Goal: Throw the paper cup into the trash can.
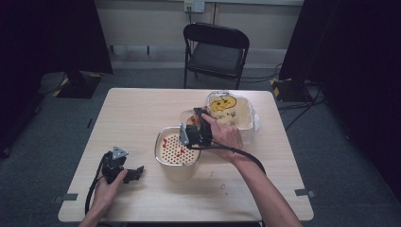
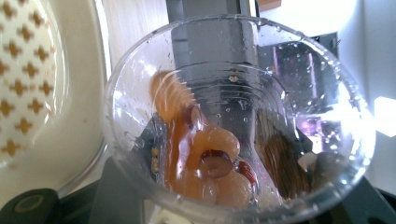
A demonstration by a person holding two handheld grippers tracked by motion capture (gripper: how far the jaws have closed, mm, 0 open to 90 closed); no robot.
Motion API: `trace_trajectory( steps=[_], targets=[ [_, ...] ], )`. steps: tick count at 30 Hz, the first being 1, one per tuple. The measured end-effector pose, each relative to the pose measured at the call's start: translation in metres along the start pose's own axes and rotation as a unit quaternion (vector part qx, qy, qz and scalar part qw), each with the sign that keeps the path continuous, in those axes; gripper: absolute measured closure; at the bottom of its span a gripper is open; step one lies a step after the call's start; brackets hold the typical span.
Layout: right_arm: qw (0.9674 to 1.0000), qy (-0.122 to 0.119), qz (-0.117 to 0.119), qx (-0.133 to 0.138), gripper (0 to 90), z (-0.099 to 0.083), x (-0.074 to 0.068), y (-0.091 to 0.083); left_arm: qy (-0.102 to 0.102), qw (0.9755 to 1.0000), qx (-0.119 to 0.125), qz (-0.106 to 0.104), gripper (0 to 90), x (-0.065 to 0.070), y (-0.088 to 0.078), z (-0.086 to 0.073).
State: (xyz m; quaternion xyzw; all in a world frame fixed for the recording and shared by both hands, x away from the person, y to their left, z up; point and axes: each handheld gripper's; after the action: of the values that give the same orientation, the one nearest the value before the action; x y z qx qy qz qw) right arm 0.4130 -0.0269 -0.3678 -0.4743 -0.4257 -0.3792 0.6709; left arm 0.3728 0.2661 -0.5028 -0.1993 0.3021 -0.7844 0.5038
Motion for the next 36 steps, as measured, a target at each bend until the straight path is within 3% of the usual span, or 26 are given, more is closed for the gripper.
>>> trace_trajectory(
  steps=[2,6,10,13,14,15,16,20,23,24,29,32,33,36],
  targets=[
    [0.9995,-0.033,-0.005,-0.002,48.6,0.001,-0.003,0.000,0.000,1.0000,0.000,0.000,0.0,0.000,0.000,0.000],
    [0.9979,-0.061,-0.017,-0.010,48.7,0.003,-0.006,0.000,0.000,1.0000,0.000,0.000,0.0,0.000,0.000,0.000],
    [0.9912,-0.126,-0.035,-0.021,48.8,0.006,-0.013,-0.001,0.000,1.0000,0.000,0.000,0.0,0.000,0.000,0.000],
    [0.9861,-0.157,-0.047,-0.026,48.9,0.009,-0.017,-0.003,0.000,1.0000,0.000,0.000,0.0,0.000,0.000,0.000],
    [0.9823,-0.178,-0.051,-0.025,48.9,0.011,-0.018,-0.002,0.000,1.0000,0.000,0.000,0.0,0.000,0.000,0.000],
    [0.9810,-0.184,-0.053,-0.027,48.8,0.012,-0.018,-0.003,0.000,1.0000,0.000,0.000,0.0,0.000,0.000,0.000],
    [0.9759,-0.207,-0.063,-0.027,48.9,0.012,-0.021,-0.003,0.000,1.0000,0.001,0.000,0.0,0.000,0.000,0.000],
    [0.9671,-0.241,-0.075,-0.030,49.0,0.014,-0.025,-0.004,0.000,1.0000,0.000,0.000,0.0,0.000,0.000,0.000],
    [0.9576,-0.272,-0.087,-0.036,49.2,0.015,-0.028,-0.004,0.000,1.0000,0.000,0.000,0.0,0.000,0.000,0.000],
    [0.9558,-0.278,-0.089,-0.037,49.4,0.015,-0.029,-0.004,0.000,1.0000,0.000,0.000,0.0,0.000,0.000,0.000],
    [0.9383,-0.323,-0.118,-0.038,50.0,0.016,-0.033,-0.007,0.001,1.0000,0.000,0.000,0.0,0.000,0.000,0.000],
    [0.9306,-0.340,-0.128,-0.042,50.3,0.017,-0.033,-0.008,0.004,1.0000,-0.002,0.000,0.0,-0.001,0.000,0.000],
    [0.9238,-0.356,-0.135,-0.044,50.4,0.017,-0.035,-0.008,0.001,1.0000,0.001,0.000,0.0,0.000,0.000,0.000],
    [0.9186,-0.368,-0.138,-0.044,50.6,0.017,-0.036,-0.009,0.000,1.0000,0.000,0.000,0.0,0.000,0.000,0.000]
  ],
)
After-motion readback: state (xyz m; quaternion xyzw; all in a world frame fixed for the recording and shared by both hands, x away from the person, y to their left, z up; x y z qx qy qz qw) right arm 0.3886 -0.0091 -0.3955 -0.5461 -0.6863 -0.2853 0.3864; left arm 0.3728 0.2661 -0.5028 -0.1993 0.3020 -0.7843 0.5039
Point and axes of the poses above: each handheld gripper's, and its own axes: y roughly forward along the jaws, z roughly out of its top, x roughly to its right, and after that the axes turned 2 degrees about x, right-handed
